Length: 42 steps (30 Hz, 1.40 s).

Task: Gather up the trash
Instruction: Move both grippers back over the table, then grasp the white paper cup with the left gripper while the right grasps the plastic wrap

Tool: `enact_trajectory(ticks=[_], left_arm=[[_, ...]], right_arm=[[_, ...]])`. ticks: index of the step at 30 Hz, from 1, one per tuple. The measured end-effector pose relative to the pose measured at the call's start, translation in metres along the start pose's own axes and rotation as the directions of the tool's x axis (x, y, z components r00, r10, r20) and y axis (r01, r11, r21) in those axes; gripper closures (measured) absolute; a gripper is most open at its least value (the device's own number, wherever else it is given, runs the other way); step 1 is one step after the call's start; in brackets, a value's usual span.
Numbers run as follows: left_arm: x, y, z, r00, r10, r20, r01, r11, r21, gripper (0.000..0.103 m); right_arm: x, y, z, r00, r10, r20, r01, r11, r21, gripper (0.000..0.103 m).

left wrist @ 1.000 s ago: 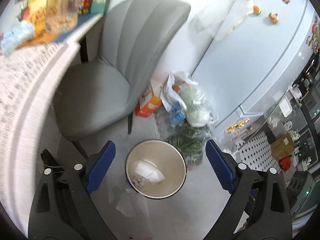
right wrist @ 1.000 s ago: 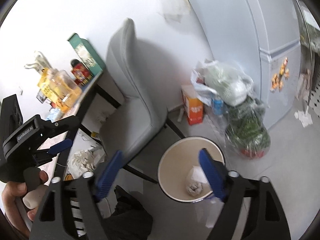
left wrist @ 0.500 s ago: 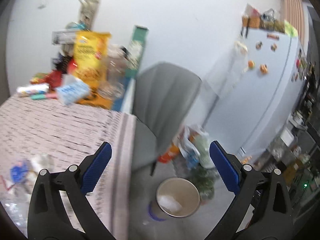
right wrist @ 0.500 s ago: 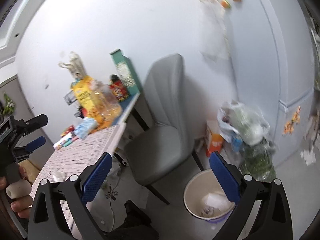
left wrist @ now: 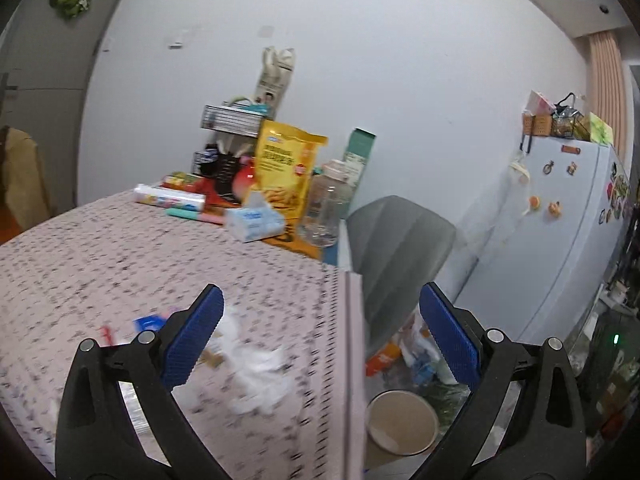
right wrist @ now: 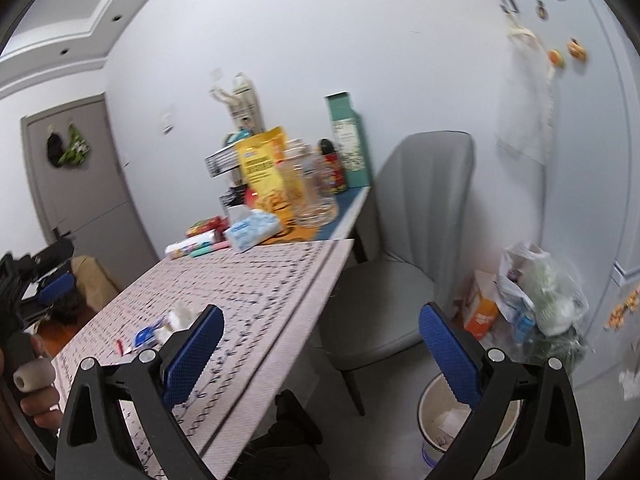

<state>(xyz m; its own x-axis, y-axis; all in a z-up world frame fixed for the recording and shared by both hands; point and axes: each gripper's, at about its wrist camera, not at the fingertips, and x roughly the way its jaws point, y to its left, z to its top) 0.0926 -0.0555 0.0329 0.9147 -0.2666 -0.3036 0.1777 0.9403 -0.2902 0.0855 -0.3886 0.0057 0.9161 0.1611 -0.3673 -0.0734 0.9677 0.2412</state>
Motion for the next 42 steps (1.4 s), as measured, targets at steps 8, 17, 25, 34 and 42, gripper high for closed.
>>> enact_trajectory(ticks=[8, 17, 25, 34, 42], left_arm=[[-0.043, 0.052, -0.030, 0.993, 0.114, -0.039, -0.114, 0.993, -0.004, 0.006], [-0.072, 0.107, -0.059, 0.979, 0.193, -0.070, -0.199, 0.976, -0.091, 0.006], [-0.086, 0.126, -0.086, 0.967, 0.215, -0.136, -0.230, 0.968, -0.100, 0.006], [-0.057, 0.150, -0.088, 0.930, 0.268, -0.253, -0.303, 0.947, -0.111, 0.017], [-0.042, 0.183, -0.097, 0.885, 0.322, -0.335, -0.385, 0.912, -0.141, 0.030]], right_arm=[[0.009, 0.054, -0.013, 0.993, 0.109, -0.044, -0.113, 0.989, -0.098, 0.007], [0.018, 0.091, -0.034, 0.982, 0.161, -0.096, -0.177, 0.967, -0.184, 0.007], [0.027, 0.111, -0.048, 0.957, 0.221, -0.186, -0.258, 0.944, -0.207, 0.007], [0.039, 0.124, -0.062, 0.935, 0.237, -0.265, -0.296, 0.932, -0.208, 0.007], [0.052, 0.136, -0.064, 0.921, 0.249, -0.301, -0.322, 0.921, -0.221, 0.012]])
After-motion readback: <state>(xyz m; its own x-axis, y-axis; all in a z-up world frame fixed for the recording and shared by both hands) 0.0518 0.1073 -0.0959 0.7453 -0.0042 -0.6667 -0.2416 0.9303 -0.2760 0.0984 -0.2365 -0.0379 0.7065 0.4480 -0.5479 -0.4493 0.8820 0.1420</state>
